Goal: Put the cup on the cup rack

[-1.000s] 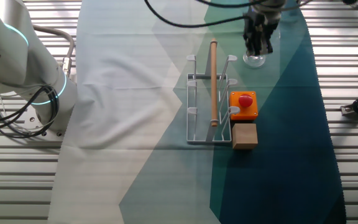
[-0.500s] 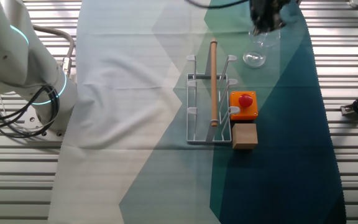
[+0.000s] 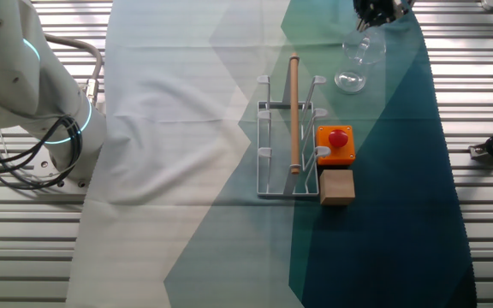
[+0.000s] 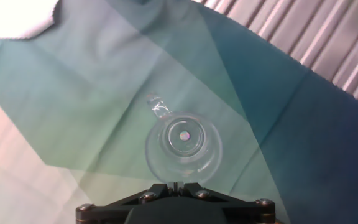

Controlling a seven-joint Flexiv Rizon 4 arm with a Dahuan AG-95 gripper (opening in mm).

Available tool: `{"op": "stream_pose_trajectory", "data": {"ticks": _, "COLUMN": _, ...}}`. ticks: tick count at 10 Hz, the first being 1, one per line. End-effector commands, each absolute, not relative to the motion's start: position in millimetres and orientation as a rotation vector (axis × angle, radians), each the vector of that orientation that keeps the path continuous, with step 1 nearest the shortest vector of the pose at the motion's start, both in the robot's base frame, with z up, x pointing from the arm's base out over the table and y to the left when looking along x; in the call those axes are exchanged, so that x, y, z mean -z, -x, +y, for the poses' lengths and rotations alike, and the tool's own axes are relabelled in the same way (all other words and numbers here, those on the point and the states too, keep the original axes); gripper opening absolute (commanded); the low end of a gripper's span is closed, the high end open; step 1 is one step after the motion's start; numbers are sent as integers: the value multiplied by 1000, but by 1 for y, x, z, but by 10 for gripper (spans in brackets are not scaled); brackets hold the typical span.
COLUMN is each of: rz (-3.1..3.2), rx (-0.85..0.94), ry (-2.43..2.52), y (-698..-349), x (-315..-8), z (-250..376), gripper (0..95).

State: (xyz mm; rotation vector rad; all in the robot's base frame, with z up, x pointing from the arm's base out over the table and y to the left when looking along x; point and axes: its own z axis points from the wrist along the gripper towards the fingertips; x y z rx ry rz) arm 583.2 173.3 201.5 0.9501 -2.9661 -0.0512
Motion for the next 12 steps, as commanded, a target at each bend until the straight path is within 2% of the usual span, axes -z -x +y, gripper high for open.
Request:
{"op": "stream_pose_trajectory", "data": {"ticks": 1, "rz": -2944, "rx": 4, "ry": -991, "y": -583, "x": -199, "z": 174, "gripper": 0}}
{"op": "stream_pose_trajectory", "data": {"ticks": 11, "rz": -2954, "rx": 11, "ry": -1017, "y": -583, "x": -199, "z": 174, "gripper": 0}}
{"op": "stream_pose_trajectory", "data": {"ticks": 12, "rz": -2933, "rx": -55, "ry": -1010, "y": -583, "x": -199, "z": 174, "gripper": 0}}
